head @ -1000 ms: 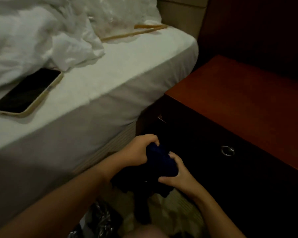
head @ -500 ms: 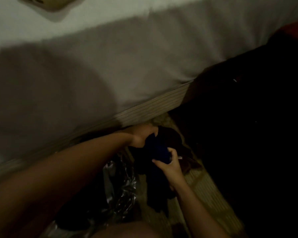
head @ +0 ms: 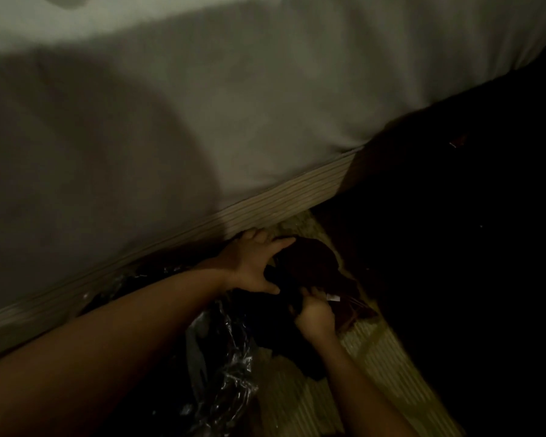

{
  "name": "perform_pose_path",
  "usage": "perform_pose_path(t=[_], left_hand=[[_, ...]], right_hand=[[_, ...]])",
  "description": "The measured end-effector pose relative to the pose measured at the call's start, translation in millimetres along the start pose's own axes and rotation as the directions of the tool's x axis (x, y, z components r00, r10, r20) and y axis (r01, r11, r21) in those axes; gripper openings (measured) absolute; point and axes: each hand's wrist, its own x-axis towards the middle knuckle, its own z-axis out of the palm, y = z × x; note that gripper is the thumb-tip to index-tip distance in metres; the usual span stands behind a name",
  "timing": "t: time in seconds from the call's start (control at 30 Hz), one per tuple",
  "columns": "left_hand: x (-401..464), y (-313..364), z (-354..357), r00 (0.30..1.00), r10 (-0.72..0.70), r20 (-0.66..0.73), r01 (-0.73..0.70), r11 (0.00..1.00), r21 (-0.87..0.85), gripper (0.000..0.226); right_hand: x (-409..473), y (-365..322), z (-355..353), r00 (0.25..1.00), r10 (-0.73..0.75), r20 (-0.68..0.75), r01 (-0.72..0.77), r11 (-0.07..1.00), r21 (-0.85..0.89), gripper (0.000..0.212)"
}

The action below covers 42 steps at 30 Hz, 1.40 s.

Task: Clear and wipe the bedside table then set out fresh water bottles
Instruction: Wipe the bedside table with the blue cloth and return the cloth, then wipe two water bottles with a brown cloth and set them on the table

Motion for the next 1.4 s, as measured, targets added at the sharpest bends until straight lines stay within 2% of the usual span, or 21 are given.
perform_pose_path(t=[0.07,0.13,0.37,0.43,0.5,0.53,0.63,0.73,0.87,0.93,1.0,1.07,1.23,1.4], left_hand=[[-0.1,4.2,-0.3,0.998,0.068,-0.016,-0.065,0.986,0.151,0.105],[0.6,7.3,0.7,0.994,0.100,-0.033,-0.092,0.978,0.188,0.104],[11.8,11.3,3.2,0.994,0.107,-0.015,-0.101,0.972,0.212,0.104],[14.6,13.1,1.8,0.994,0.107,0.002,-0.105,0.971,0.215,0.105],[16.6,15.7,-0.6,0.994,0.111,-0.004,-0.107,0.971,0.215,0.105],[16.9,16.9,-2.1,0.994,0.111,-0.014,-0.105,0.970,0.218,0.106],[13.0,22.6,-7.0,0.995,0.098,-0.031,-0.088,0.972,0.220,0.104],[3.1,37.1,-19.6,0.993,0.101,-0.056,-0.091,0.983,0.160,0.104],[-13.1,66.3,-48.7,0.963,0.181,-0.200,-0.193,0.980,-0.042,0.105],[-28.1,88.8,-64.3,0.933,0.273,-0.233,-0.323,0.922,-0.215,0.099],[-47.2,116.9,-79.9,0.898,0.321,-0.302,-0.431,0.782,-0.450,0.091],[-66.1,151.4,-101.3,0.857,0.321,-0.404,-0.512,0.625,-0.589,0.082],[-103.2,239.2,-154.2,0.787,0.337,-0.517,-0.616,0.366,-0.698,0.084],[-118.0,308.9,-187.8,0.741,0.294,-0.604,-0.671,0.276,-0.688,0.058]], right_hand=[[10.4,11.0,-4.8,0.997,0.040,-0.065,-0.048,0.990,-0.129,0.051],[15.7,12.4,-9.7,0.989,0.107,-0.104,-0.125,0.974,-0.189,0.057],[36.5,27.8,-2.2,0.944,0.296,-0.142,-0.318,0.933,-0.166,0.085],[47.0,33.7,-9.5,0.934,0.343,-0.105,-0.357,0.915,-0.188,0.084],[54.4,38.8,-17.5,0.940,0.338,-0.053,-0.339,0.901,-0.271,0.074],[55.7,39.9,-21.2,0.937,0.346,-0.040,-0.344,0.906,-0.247,0.067],[48.9,34.0,-43.1,0.939,0.340,-0.044,-0.339,0.940,0.024,0.058],[18.9,21.8,-87.5,0.954,0.219,-0.206,-0.161,0.951,0.264,0.053],[-52.8,0.9,-166.0,0.927,0.131,-0.352,0.044,0.892,0.450,0.049],[-91.6,-9.9,-205.8,0.907,0.101,-0.410,0.134,0.853,0.505,0.051],[-127.9,-21.0,-243.5,0.883,0.090,-0.460,0.201,0.813,0.547,0.052],[-160.3,-29.7,-281.0,0.860,0.129,-0.495,0.228,0.769,0.597,0.052],[-222.3,-37.7,-358.3,0.770,0.213,-0.602,0.254,0.763,0.594,0.055],[-266.6,-24.5,-408.3,0.662,0.257,-0.704,0.250,0.810,0.531,0.051]])
